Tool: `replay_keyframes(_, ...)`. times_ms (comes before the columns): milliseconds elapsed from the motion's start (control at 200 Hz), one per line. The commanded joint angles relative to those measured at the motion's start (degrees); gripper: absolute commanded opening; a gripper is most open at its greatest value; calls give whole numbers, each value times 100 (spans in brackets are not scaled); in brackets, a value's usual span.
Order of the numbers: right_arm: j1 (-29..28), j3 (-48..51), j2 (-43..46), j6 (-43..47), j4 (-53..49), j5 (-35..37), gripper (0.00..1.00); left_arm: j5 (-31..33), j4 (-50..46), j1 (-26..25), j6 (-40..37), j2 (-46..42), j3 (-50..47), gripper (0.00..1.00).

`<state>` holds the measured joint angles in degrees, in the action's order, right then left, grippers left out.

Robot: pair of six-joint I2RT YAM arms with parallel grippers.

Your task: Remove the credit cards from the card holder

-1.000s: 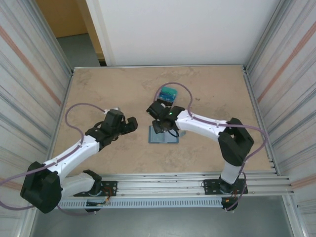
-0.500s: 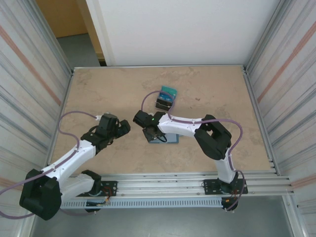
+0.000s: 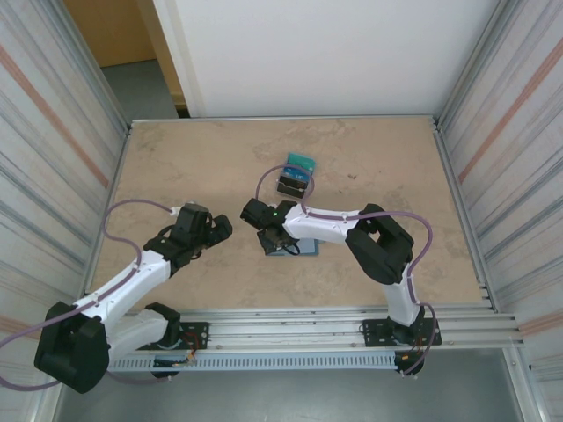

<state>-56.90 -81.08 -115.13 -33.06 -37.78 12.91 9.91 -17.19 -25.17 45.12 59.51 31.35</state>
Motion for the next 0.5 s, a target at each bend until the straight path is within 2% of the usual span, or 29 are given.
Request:
replay_keyframes(0, 39, 164, 19, -209, -63, -191, 45, -32, 18, 38, 40, 0, 19, 99)
replay_keyframes(180, 57, 180, 121, -201, -79, -133, 34, -68, 3, 38, -17, -28, 46, 99)
replay_keyframes(496, 57, 180, 420, -131, -87, 32, 29, -98, -21, 38, -73, -95, 98, 99)
